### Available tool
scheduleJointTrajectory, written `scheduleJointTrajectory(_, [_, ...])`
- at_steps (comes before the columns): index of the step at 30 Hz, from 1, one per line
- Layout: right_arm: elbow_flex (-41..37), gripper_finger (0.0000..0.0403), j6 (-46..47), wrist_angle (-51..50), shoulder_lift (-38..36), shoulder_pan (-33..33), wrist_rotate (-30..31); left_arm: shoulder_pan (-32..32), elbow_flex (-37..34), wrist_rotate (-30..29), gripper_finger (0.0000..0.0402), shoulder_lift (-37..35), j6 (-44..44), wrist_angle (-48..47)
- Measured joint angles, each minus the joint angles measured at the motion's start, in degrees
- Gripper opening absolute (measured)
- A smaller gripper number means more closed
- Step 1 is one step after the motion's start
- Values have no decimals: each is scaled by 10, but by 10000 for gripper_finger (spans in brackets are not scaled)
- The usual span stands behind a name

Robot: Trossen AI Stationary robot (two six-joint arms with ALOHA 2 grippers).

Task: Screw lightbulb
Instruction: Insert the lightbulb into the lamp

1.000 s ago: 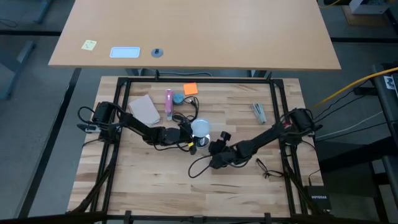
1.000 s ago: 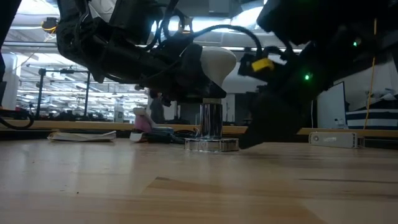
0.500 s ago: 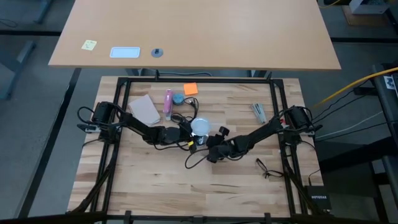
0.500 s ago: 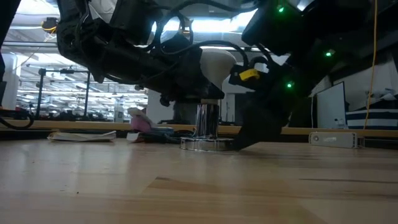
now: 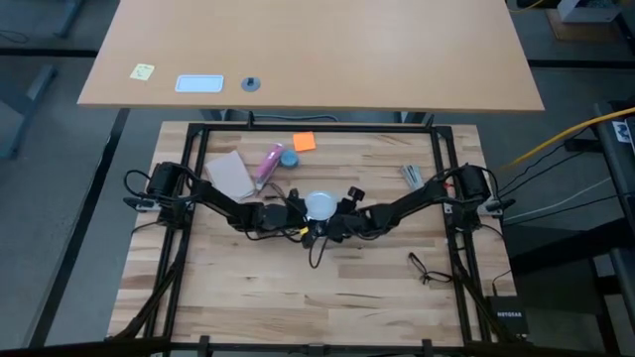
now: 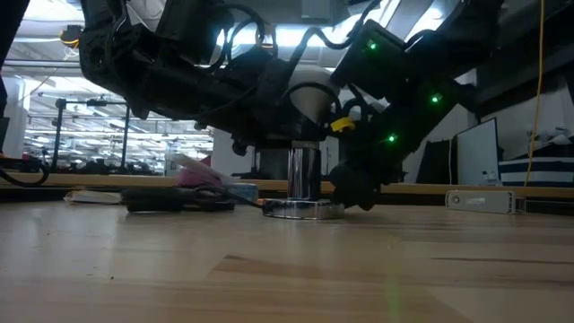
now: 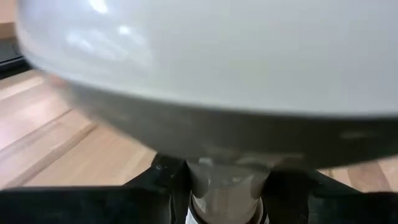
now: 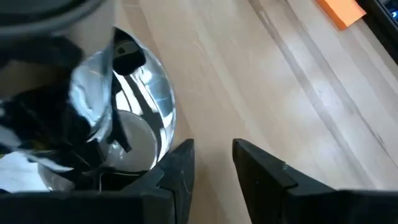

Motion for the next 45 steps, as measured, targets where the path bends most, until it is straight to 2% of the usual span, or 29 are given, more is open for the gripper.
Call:
scheduleJointTrajectory(6, [0, 121, -35, -19, -10, -5, -6, 0, 0, -4, 141, 0, -1, 0])
scheduleJointTrajectory(14, [1, 121, -31, -161, -89, -5, -3, 0, 0, -5, 141, 0, 3, 0])
scheduleJointTrajectory(20, [2, 121, -13, -189, -148, 27, -10, 1, 1, -6, 141, 0, 4, 0])
scheduleJointTrajectory(23, [3, 121, 24, -188, -159, 55, -14, 1, 1, -7, 141, 1, 5, 0])
scheduleJointTrajectory(28, [3, 121, 101, -183, -149, 100, -36, 1, 1, -8, 141, 0, 5, 0])
scheduleJointTrajectory(34, [3, 121, 142, -156, -107, 138, -44, 1, 0, -9, 141, 0, 5, 0])
scheduleJointTrajectory(45, [2, 121, 145, -8, -12, 134, -56, 1, 0, -10, 141, 0, 5, 0])
